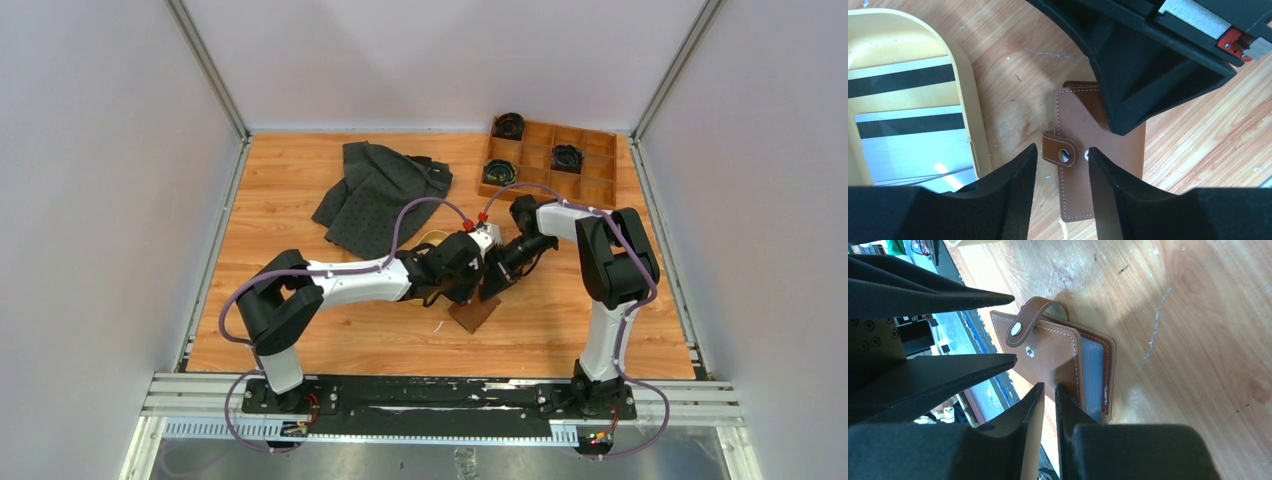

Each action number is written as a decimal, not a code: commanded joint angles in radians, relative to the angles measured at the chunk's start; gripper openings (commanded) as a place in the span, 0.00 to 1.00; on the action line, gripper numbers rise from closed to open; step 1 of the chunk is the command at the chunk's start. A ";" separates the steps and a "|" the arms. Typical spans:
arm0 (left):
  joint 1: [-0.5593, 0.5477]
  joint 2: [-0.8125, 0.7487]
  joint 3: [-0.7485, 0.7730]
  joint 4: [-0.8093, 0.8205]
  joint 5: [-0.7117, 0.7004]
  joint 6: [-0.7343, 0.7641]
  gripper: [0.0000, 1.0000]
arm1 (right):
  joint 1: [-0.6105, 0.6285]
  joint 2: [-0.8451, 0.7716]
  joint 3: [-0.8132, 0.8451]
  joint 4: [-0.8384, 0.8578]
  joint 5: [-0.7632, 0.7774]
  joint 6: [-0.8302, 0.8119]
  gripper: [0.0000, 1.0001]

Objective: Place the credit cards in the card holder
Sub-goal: Close the card holder at the center of the board.

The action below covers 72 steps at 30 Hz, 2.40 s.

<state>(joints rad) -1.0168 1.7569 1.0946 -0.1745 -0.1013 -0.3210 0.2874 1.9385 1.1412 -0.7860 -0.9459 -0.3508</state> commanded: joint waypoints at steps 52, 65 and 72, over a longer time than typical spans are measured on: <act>0.014 -0.001 0.029 -0.001 0.149 -0.002 0.00 | 0.036 0.071 0.008 0.067 0.050 -0.020 0.17; 0.014 0.012 0.004 0.028 0.156 0.001 0.00 | 0.036 0.102 0.053 0.044 -0.107 0.004 0.18; 0.013 -0.014 -0.010 0.055 0.185 0.024 0.00 | 0.025 0.079 0.007 0.131 0.063 0.086 0.19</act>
<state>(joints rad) -0.9939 1.7809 1.0992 -0.1665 0.0029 -0.3134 0.3065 2.0171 1.1809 -0.7650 -1.0676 -0.3008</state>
